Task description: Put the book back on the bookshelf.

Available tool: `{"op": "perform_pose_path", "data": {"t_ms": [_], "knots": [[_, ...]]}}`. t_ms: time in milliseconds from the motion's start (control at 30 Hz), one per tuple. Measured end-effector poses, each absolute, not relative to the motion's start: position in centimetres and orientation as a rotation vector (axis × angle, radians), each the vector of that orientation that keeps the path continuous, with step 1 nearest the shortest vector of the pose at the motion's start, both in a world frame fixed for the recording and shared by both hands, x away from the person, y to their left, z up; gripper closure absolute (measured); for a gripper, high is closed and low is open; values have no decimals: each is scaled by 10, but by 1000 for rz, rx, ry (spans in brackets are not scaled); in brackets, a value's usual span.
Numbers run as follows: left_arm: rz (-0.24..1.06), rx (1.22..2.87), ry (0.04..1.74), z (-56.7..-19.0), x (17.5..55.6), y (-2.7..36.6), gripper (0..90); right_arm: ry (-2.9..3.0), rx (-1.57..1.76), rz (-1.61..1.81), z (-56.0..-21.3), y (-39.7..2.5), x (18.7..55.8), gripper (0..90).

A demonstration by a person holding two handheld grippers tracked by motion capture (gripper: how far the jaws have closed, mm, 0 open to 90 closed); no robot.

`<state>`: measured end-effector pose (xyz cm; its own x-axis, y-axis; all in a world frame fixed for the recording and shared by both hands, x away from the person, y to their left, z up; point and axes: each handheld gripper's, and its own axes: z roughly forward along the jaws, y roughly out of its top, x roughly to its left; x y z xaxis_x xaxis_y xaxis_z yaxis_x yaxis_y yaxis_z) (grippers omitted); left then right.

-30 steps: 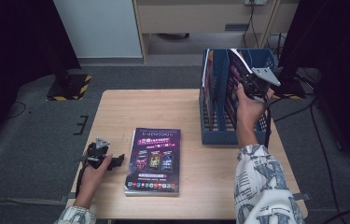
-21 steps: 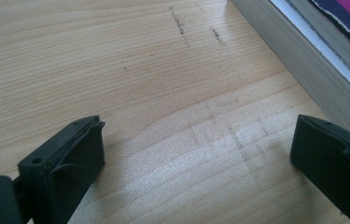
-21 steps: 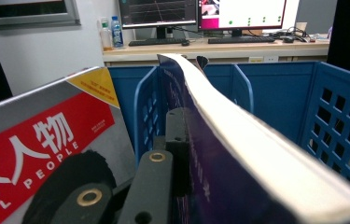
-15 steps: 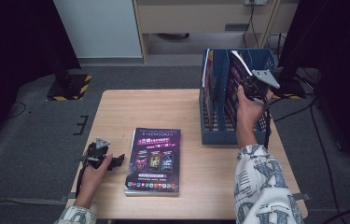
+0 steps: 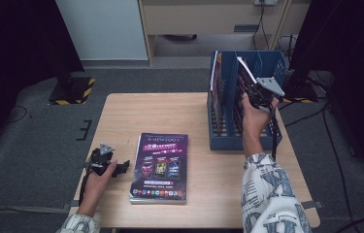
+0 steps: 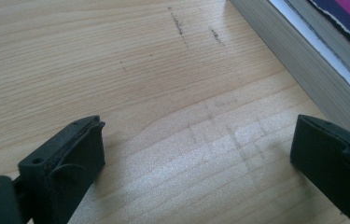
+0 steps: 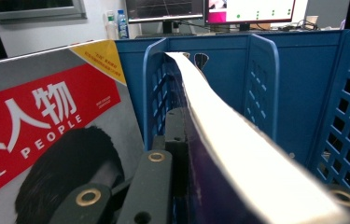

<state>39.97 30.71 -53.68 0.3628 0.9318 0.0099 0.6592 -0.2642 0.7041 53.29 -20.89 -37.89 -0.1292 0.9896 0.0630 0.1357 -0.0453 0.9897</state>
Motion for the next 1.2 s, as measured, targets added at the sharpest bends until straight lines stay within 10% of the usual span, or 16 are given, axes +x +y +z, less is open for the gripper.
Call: {"op": "perform_pose_path", "data": {"t_ms": [1200], "knots": [[576,2019,1370,-537,400,306,20,1447,1239,1258,-379,-210,529,827]]}}
